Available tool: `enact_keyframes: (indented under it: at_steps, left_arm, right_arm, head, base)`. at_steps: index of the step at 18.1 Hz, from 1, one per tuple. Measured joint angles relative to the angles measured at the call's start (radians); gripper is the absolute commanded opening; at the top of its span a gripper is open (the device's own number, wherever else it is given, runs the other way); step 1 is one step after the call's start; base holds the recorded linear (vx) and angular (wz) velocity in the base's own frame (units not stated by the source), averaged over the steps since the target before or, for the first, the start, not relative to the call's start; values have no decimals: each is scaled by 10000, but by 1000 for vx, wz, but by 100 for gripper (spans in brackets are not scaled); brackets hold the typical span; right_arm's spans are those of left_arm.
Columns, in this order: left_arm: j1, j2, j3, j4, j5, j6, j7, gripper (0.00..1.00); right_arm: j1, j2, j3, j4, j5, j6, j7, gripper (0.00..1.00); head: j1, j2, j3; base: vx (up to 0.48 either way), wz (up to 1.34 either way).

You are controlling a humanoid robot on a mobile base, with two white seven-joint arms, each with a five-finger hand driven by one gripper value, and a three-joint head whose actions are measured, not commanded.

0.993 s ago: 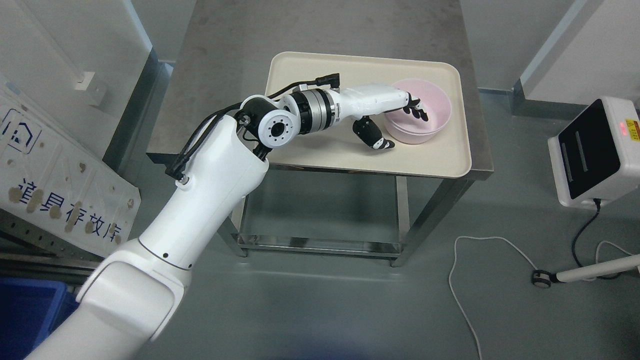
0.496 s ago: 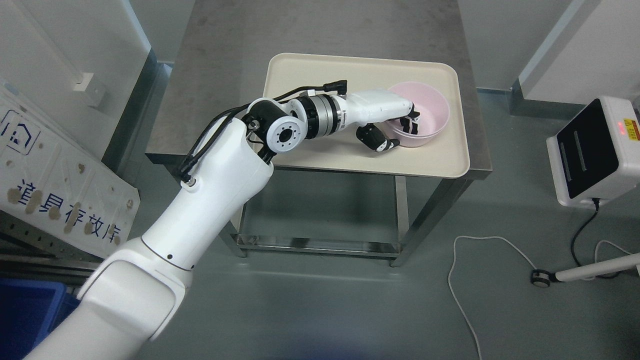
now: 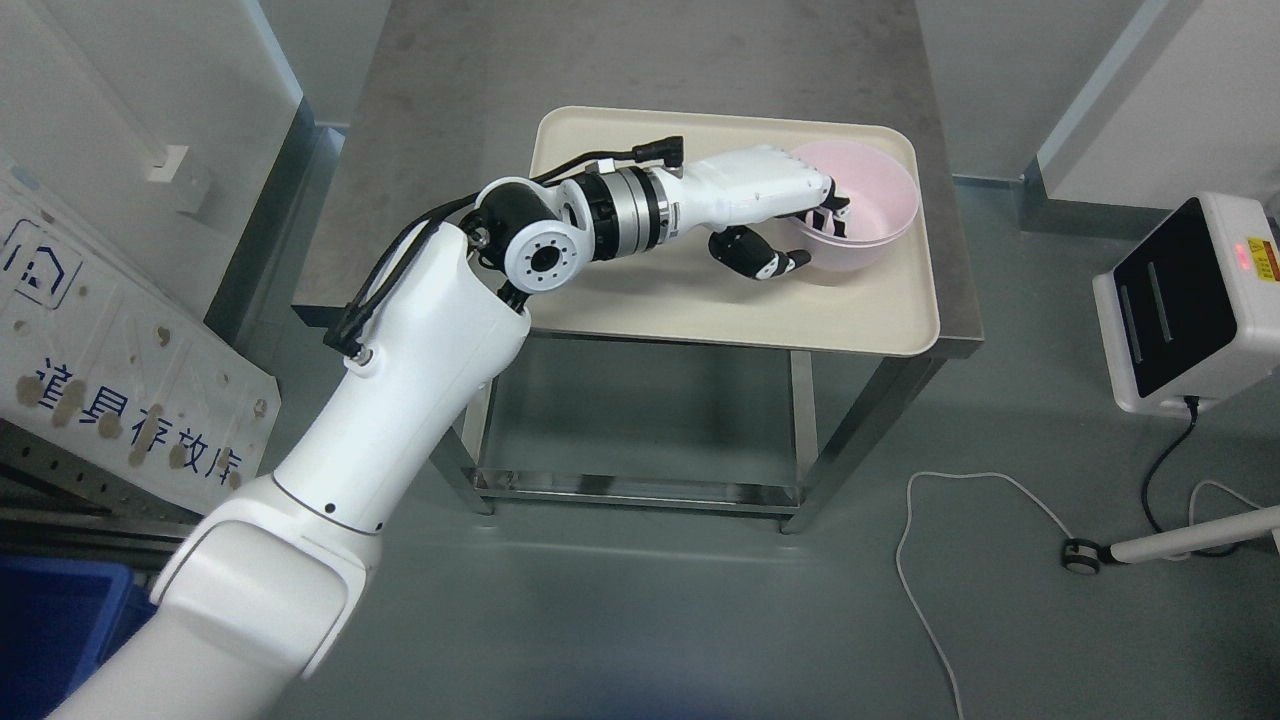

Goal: Stack pink IKEA bowls on left shelf middle
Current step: 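Grip the stacked pink bowls with the left hand and lift them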

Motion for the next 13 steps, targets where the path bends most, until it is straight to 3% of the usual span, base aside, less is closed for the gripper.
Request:
enact_keyframes:
  at_steps: [6, 13]
  left_arm:
    - [407, 0, 1488, -605, 490, -1350, -725, 1]
    - [1275, 1, 2833, -1658, 782, -1697, -875, 2]
  right_arm:
    - [-1, 0, 0, 0, 0, 0, 6, 100]
    - [0, 0, 0, 0, 0, 0, 14, 100]
  head:
    - [0, 0, 0]
    - [0, 0, 0]
  base:
    - [-19, -24]
    - [-167, 19]
